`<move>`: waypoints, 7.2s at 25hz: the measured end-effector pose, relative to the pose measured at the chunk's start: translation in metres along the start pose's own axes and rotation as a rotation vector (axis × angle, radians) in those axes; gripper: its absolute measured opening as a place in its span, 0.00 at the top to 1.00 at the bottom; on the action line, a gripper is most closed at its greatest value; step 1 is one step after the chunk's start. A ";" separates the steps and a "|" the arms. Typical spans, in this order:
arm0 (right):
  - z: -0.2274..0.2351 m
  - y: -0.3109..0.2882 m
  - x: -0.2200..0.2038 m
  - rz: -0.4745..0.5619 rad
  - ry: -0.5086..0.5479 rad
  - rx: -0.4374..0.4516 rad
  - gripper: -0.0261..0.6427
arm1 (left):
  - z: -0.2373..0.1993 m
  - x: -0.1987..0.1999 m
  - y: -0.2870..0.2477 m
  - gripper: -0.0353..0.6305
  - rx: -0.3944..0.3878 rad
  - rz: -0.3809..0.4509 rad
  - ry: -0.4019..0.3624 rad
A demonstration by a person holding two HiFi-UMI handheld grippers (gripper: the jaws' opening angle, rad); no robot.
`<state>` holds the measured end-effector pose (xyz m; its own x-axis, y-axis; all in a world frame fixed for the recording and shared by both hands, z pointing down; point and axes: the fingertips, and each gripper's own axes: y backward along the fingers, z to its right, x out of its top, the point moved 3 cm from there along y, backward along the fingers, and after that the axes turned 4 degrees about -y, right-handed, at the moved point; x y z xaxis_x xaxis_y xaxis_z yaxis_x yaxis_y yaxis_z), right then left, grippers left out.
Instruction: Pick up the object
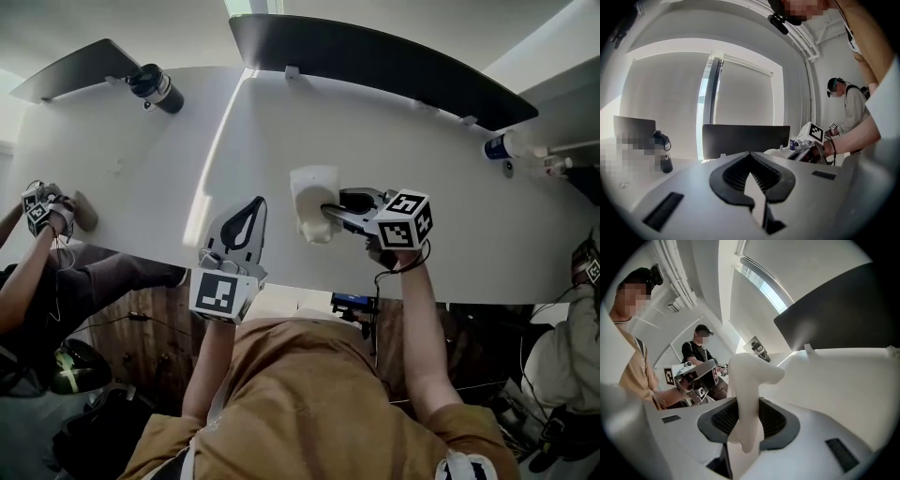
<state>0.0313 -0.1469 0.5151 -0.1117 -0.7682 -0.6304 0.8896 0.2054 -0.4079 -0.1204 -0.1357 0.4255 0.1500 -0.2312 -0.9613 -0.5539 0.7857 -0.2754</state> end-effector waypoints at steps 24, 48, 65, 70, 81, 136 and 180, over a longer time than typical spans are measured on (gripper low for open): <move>-0.063 0.096 0.047 0.404 0.114 -0.258 0.76 | 0.011 0.044 0.005 0.94 -0.046 0.084 -0.114; -0.096 0.157 0.050 0.640 0.343 -0.720 0.76 | 0.032 0.056 -0.006 0.94 -0.070 0.114 -0.102; -0.107 0.202 0.058 0.790 0.373 -0.838 0.76 | 0.031 0.067 -0.005 0.94 -0.063 0.111 -0.111; -0.110 0.202 0.057 0.803 0.380 -0.856 0.76 | 0.024 0.065 -0.004 0.94 -0.027 0.121 -0.108; -0.106 0.197 0.051 0.818 0.368 -0.864 0.76 | 0.025 0.067 -0.013 0.94 0.012 0.132 -0.141; -0.089 0.201 0.049 0.834 0.360 -0.860 0.76 | 0.022 0.084 -0.036 0.94 0.024 0.204 -0.157; -0.068 0.197 0.038 0.890 0.209 -0.850 0.76 | 0.011 0.070 -0.034 0.94 -0.023 0.207 -0.158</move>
<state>0.1724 -0.0943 0.3659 0.2448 -0.0664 -0.9673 0.1331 0.9905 -0.0343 -0.0823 -0.1721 0.3669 0.1563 0.0270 -0.9873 -0.6042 0.7934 -0.0739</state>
